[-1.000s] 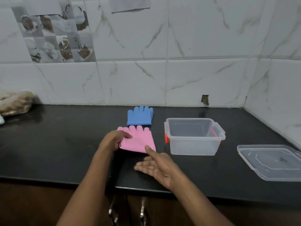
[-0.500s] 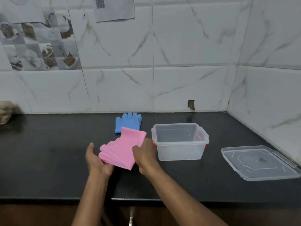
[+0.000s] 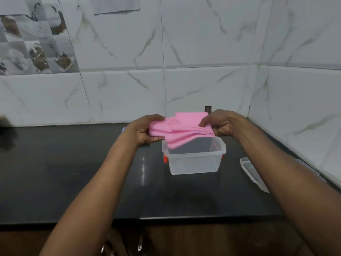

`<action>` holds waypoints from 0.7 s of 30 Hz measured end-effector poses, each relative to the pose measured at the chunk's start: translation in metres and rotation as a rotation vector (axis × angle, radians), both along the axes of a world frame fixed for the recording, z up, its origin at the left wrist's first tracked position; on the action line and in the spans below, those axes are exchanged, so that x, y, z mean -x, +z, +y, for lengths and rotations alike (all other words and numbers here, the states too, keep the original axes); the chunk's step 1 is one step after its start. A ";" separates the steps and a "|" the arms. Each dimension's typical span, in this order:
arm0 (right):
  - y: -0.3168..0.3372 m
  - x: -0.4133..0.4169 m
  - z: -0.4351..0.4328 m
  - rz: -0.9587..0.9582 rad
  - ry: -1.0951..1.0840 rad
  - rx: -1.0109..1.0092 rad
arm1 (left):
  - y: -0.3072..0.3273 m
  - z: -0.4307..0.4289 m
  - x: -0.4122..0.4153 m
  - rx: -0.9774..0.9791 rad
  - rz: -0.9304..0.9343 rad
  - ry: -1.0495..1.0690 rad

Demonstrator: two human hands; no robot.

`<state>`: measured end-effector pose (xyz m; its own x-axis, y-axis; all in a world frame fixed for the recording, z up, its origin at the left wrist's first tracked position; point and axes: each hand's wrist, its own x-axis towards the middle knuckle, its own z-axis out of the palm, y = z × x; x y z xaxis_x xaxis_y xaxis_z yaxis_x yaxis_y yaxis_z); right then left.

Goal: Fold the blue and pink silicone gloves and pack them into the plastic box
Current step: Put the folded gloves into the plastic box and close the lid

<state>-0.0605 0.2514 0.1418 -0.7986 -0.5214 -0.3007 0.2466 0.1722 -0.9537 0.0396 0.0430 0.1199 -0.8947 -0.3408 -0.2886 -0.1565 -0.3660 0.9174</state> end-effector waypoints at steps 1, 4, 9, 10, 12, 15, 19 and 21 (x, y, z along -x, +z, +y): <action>-0.004 0.008 0.006 0.014 -0.001 -0.057 | 0.000 0.008 0.009 0.073 -0.031 0.004; -0.014 0.028 0.018 0.083 0.004 -0.219 | -0.006 0.022 0.026 0.263 -0.101 -0.014; -0.035 0.037 0.016 0.281 -0.036 -0.386 | -0.018 0.030 0.037 0.701 -0.229 0.078; -0.038 0.037 0.014 0.336 -0.048 -0.425 | -0.019 0.031 0.038 0.832 -0.257 0.112; -0.042 0.036 0.010 0.452 -0.052 -0.527 | -0.021 0.031 0.040 1.058 -0.299 0.146; -0.043 0.032 0.004 0.645 -0.024 -0.735 | -0.028 0.031 0.045 1.283 -0.368 0.106; -0.052 0.027 -0.005 0.850 -0.022 -0.866 | -0.036 0.042 0.047 1.485 -0.349 0.106; -0.057 0.023 -0.009 0.920 -0.007 -0.908 | -0.043 0.046 0.048 1.569 -0.318 0.099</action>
<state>-0.0836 0.2423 0.0845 -0.9018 -0.4163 0.1157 -0.4308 0.8457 -0.3150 -0.0082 0.0891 0.0772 -0.8272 -0.5152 0.2245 -0.4390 0.8418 0.3141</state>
